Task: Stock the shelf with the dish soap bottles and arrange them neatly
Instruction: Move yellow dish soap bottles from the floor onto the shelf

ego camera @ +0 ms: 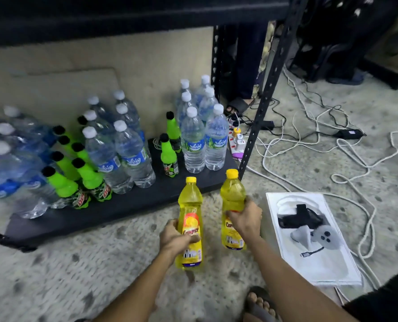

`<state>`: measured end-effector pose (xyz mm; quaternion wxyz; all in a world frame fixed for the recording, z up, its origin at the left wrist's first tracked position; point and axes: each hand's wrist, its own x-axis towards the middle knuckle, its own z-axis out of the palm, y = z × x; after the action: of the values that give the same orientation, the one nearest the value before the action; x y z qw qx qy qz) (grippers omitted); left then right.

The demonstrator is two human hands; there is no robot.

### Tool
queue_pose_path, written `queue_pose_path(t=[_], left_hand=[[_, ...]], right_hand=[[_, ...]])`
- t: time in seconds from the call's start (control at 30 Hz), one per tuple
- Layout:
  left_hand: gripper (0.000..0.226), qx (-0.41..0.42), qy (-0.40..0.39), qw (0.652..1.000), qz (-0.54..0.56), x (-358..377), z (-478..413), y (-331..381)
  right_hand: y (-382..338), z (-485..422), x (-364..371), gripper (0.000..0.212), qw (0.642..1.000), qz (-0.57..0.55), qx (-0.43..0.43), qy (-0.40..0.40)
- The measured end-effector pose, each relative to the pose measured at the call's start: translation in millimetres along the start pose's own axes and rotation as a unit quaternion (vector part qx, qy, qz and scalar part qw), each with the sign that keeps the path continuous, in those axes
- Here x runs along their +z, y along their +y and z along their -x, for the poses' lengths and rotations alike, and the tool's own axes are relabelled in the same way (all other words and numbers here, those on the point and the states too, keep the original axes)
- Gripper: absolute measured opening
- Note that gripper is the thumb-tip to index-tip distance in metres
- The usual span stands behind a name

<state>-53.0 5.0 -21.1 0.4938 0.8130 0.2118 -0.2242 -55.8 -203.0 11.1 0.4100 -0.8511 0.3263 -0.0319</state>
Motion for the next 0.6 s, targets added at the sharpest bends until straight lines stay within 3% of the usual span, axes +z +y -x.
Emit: queue_pose_path(t=[0.1, 0.27, 0.47, 0.6], left_hand=[[0.086, 0.087, 0.015, 0.996, 0.031, -52, 33, 35], [0.093, 0.239, 0.057, 0.967, 0.061, -144, 107, 111], [0.091, 0.397, 0.118, 0.902, 0.125, -245, 203, 195], [0.101, 0.475, 0.151, 0.85, 0.173, -310, 241, 255]], right_hand=[[-51, 33, -24, 0.034, 0.997, -0.038, -0.061, 0.009], [-144, 78, -70, 0.051, 0.979, -0.105, -0.172, -0.004], [-270, 139, -147, 0.046, 0.924, -0.171, -0.339, 0.04], [-358, 171, -201, 0.048, 0.886, -0.22, -0.403, 0.073]])
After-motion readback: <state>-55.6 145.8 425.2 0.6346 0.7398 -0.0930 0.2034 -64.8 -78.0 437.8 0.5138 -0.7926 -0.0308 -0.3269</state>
